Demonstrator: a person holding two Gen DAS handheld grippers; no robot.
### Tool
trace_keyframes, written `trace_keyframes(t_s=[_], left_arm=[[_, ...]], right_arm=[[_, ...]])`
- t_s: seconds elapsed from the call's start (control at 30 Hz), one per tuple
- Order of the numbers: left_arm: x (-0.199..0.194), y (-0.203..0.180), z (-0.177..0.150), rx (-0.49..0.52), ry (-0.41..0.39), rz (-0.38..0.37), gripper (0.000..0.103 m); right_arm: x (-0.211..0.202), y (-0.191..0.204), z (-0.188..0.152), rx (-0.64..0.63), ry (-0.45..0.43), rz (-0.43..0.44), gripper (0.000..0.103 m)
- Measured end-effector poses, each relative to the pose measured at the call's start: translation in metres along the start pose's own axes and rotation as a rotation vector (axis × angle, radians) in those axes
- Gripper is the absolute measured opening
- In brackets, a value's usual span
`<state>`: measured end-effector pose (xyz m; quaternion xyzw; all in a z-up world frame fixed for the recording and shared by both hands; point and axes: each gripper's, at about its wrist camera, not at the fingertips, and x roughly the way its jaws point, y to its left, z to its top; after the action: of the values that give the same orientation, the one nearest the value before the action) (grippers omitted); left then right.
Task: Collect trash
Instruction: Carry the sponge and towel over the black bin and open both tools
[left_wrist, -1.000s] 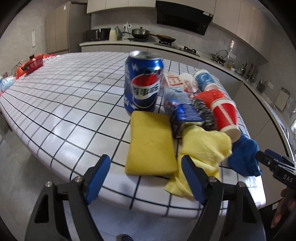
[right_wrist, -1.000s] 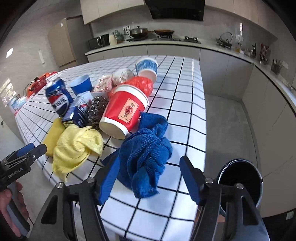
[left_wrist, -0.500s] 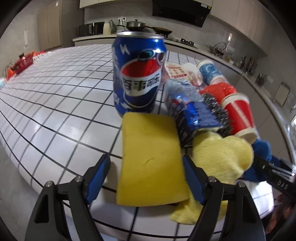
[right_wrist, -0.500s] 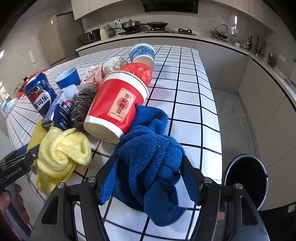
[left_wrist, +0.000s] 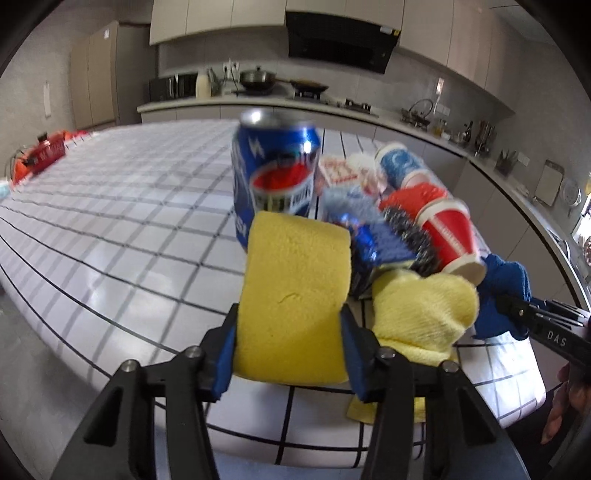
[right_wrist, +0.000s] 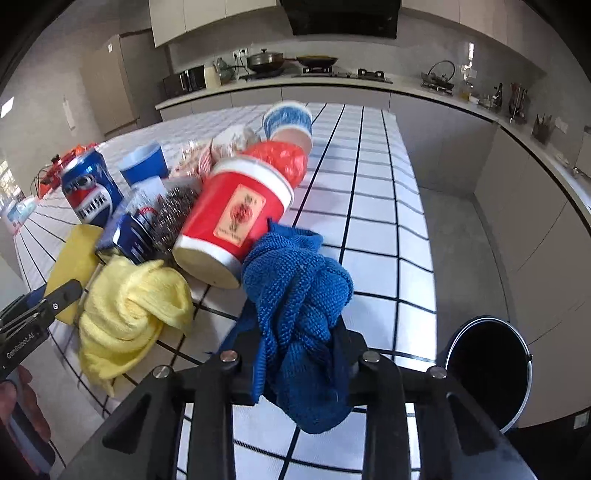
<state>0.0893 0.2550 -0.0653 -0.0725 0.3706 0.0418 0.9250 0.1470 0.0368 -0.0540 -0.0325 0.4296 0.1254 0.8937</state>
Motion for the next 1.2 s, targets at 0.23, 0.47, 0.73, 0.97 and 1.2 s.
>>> trace_keyframes(t_s=[0.23,0.47,0.73,0.97,1.2], left_arm=[[-0.020,-0.003,0.014,-0.006,-0.037,-0.017,0.051],[-0.030,-0.042,0.016,0.028,-0.056,-0.083,0.051],[-0.033,-0.100,0.013,0.099,-0.055,-0.187,0.051],[-0.034,-0.165,0.004,0.181,-0.040,-0.280,0.051],[-0.024,-0.231,-0.008,0.258,0.002,-0.360,0.051]], right_arm=[[-0.031,-0.008,0.005,0.029,-0.061,0.009,0.031],[-0.064,-0.027,0.002,0.063,-0.116,0.005,0.031],[-0.105,-0.081,-0.012,0.129,-0.158,-0.054,0.031],[-0.135,-0.140,-0.039,0.188,-0.171,-0.103,0.031],[-0.153,-0.197,-0.064,0.193,-0.165,-0.131,0.031]])
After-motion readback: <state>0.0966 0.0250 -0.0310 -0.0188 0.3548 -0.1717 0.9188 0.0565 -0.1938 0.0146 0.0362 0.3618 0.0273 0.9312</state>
